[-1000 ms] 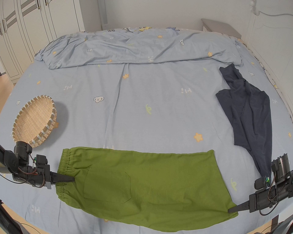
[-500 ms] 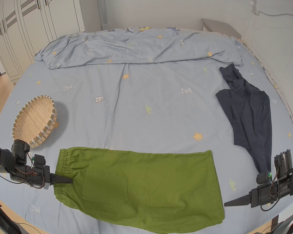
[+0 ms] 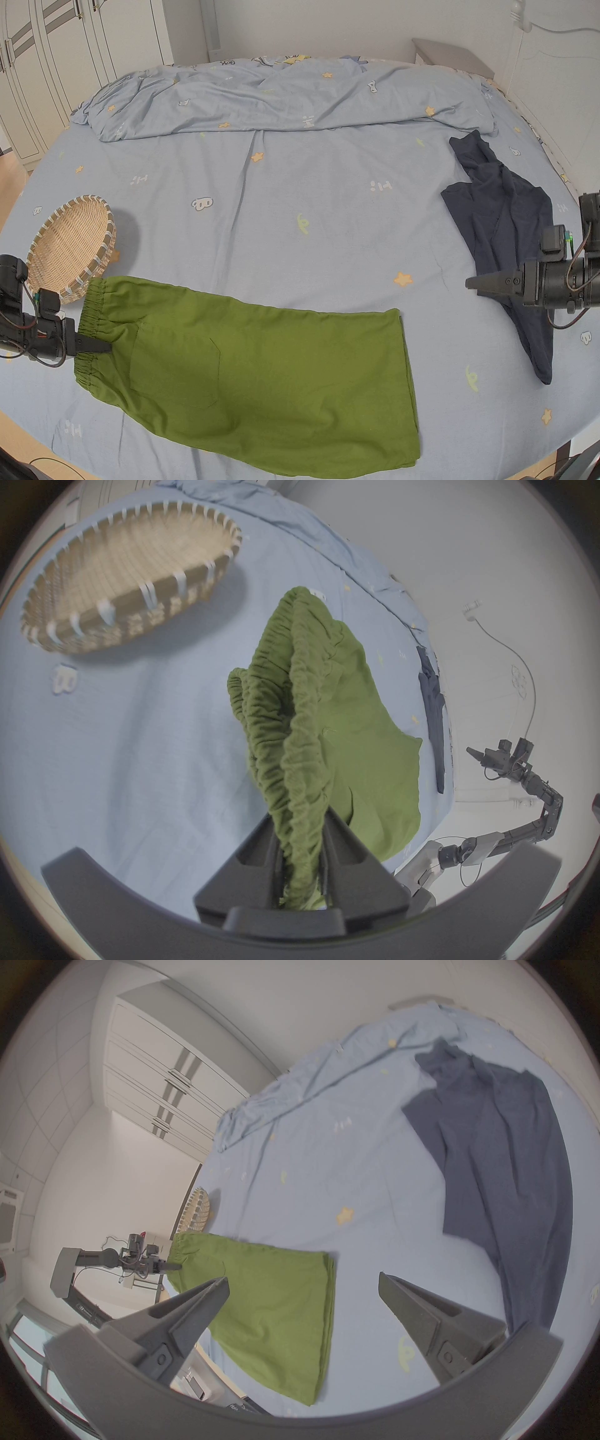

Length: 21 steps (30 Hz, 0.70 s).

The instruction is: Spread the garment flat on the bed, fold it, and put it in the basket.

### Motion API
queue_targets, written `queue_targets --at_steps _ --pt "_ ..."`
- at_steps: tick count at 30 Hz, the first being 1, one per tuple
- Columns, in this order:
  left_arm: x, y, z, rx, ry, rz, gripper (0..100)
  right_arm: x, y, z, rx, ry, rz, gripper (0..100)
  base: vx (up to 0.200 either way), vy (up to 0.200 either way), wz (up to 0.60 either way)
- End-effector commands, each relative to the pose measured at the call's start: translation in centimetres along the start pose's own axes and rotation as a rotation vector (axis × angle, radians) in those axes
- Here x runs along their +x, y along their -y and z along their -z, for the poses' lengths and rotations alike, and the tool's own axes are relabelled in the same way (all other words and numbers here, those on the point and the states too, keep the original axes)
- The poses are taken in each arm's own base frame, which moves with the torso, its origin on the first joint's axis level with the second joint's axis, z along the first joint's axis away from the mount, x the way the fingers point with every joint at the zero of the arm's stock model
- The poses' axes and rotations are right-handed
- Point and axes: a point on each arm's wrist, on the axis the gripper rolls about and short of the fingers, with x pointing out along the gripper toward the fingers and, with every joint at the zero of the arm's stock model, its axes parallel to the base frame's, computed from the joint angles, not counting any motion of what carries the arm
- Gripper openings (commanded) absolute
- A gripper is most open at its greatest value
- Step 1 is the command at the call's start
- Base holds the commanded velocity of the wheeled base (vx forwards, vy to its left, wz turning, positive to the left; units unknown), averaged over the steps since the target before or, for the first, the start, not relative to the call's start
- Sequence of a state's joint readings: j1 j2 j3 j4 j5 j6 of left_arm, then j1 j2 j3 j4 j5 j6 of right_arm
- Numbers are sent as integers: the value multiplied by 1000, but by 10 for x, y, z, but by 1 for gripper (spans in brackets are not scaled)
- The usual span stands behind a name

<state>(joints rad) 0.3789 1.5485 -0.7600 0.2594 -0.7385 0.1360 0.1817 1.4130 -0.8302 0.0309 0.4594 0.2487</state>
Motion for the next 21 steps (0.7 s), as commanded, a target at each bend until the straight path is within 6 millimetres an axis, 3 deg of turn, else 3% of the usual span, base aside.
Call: queue_targets --at_steps 1,5,7,8,9,10,11,15,21 --pt "-49 23 -18 88 102 -89 0 7 1 -8 -26 -4 22 100 0 0 0" --pt "-52 31 -24 102 94 -105 0 17 8 -8 -17 -32 40 100 0 0 0" --pt "-41 55 -33 158 54 -115 0 20 10 -8 -20 -40 41 100 0 0 0" --pt "-41 55 -33 158 54 -115 0 20 10 -8 -20 -40 41 100 0 0 0" --pt "-29 83 -38 187 24 -70 0 20 10 -7 -18 -45 42 100 0 0 0" --pt "-29 83 -38 187 24 -70 0 20 10 -7 -18 -45 42 100 0 0 0" --pt "-16 121 -41 204 4 -18 0 20 11 -7 -18 -44 43 100 0 0 0" --pt "1 181 -34 238 -16 0 0 21 11 -6 -15 -49 45 100 0 0 0" --pt "24 216 -18 355 -49 -51 0 21 11 -5 -14 -53 44 100 0 0 0"
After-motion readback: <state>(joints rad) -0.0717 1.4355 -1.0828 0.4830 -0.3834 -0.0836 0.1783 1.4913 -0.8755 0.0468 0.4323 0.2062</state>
